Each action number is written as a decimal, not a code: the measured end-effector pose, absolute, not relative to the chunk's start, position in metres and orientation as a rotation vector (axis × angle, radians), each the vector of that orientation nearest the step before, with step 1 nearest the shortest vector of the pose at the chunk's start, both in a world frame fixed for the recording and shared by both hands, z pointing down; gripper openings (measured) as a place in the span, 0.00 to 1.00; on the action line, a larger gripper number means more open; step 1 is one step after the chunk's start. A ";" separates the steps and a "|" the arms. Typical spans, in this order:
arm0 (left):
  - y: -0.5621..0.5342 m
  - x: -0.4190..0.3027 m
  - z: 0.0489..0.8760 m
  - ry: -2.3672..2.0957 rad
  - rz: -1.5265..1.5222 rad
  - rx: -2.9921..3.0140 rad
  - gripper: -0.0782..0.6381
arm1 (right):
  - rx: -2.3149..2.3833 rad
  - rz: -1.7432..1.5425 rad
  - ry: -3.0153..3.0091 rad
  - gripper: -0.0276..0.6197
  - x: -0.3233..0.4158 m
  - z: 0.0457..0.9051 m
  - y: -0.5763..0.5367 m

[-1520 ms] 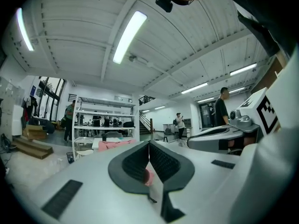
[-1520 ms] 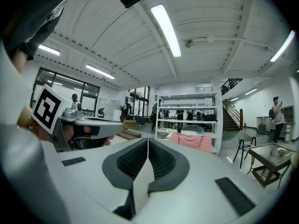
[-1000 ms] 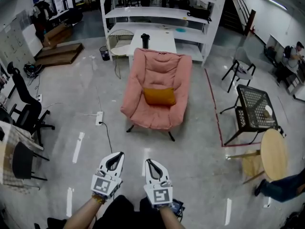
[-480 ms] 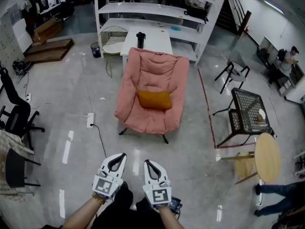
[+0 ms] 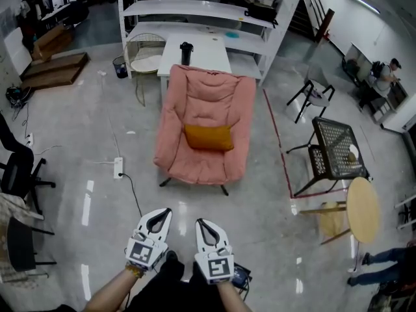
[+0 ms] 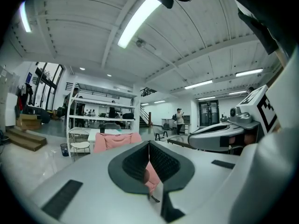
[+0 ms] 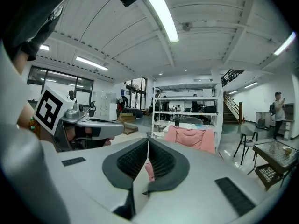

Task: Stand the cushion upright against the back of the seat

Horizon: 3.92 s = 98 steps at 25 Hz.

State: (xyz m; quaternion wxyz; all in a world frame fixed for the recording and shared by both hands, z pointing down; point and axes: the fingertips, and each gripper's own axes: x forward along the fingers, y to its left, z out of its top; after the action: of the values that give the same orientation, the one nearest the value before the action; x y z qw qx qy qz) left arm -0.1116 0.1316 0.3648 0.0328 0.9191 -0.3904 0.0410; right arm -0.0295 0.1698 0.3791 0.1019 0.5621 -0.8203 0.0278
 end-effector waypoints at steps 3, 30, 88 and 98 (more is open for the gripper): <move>0.115 -0.103 0.367 -1.194 0.126 2.836 0.13 | 1.659 0.090 -2.425 0.07 -0.020 0.381 0.153; -0.083 -0.001 0.410 -1.279 0.316 2.748 0.13 | 1.474 0.147 -2.497 0.07 0.093 0.419 -0.063; -0.430 0.101 0.785 -1.031 0.435 2.474 0.13 | 0.985 0.272 -2.114 0.36 0.259 0.813 -0.477; -0.419 0.088 0.859 -1.032 0.476 2.402 0.13 | 1.160 0.401 -2.047 0.49 0.293 0.856 -0.497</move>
State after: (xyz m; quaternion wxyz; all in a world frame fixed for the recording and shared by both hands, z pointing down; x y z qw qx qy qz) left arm 0.0875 -0.4189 0.8591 0.2396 0.8776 -0.3769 0.1740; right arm 0.2933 -0.4975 0.8562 0.3686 0.4518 -0.7972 0.1561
